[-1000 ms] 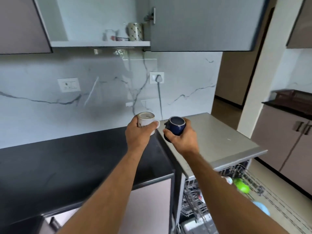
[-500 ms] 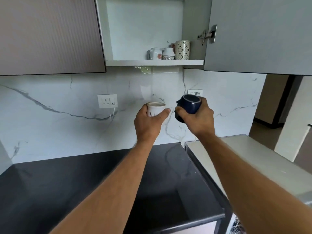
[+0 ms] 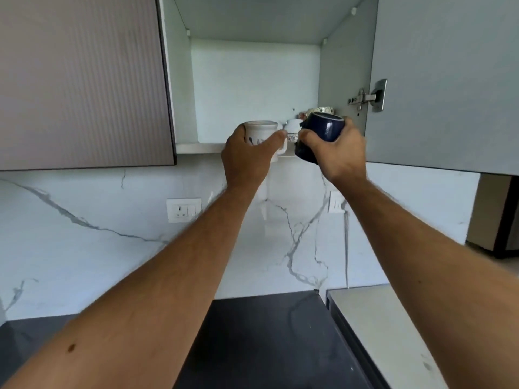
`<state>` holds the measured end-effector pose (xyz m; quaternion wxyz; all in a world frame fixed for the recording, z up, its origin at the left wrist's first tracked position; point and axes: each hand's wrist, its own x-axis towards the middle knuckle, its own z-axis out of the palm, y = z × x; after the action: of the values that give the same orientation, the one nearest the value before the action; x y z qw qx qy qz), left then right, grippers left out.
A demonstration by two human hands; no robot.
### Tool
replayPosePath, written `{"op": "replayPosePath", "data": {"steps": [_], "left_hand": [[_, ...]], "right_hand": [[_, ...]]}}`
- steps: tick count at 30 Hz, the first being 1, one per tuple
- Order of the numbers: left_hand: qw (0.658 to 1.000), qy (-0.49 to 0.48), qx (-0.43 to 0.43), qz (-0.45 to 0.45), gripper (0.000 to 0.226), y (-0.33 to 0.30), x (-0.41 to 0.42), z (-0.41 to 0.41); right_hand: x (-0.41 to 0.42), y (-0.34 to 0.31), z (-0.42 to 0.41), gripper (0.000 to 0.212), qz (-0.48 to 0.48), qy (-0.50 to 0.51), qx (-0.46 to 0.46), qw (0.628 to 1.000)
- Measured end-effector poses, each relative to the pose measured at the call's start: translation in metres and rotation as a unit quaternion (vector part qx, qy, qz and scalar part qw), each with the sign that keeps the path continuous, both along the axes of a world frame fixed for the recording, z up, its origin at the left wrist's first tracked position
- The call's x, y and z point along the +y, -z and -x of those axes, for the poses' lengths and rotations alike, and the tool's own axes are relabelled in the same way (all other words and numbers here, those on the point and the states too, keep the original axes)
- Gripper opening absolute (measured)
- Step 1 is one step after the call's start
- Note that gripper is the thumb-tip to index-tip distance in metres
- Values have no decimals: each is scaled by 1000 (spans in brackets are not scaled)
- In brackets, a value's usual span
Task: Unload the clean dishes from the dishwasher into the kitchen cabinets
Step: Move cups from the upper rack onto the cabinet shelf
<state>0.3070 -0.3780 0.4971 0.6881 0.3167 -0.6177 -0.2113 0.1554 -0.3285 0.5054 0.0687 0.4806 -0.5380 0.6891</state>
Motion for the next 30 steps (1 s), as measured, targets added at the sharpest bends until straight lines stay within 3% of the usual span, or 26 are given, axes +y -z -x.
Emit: {"op": "replayPosePath", "data": {"steps": [4,11,17,21,30], "left_hand": [[999,-33,-30,1,51,-38,-36,15],[997,-14,-66,-23,53,-70,-96,32],[980,27,-165,-111,102,-83,-150,45],[959,68,-235,-142,72,-88,-177,57],[938,141,-261,-178,96,-85,-190,62]], "right_hand": [[-33,-38,14,63,11,0,12,1000],[-90,-73,39,75,-41,0,26,999],[-136,-78,59,81,-130,12,13,991],[-156,-80,69,76,-163,13,0,987],[-152,-73,74,71,-186,29,34,981]]}}
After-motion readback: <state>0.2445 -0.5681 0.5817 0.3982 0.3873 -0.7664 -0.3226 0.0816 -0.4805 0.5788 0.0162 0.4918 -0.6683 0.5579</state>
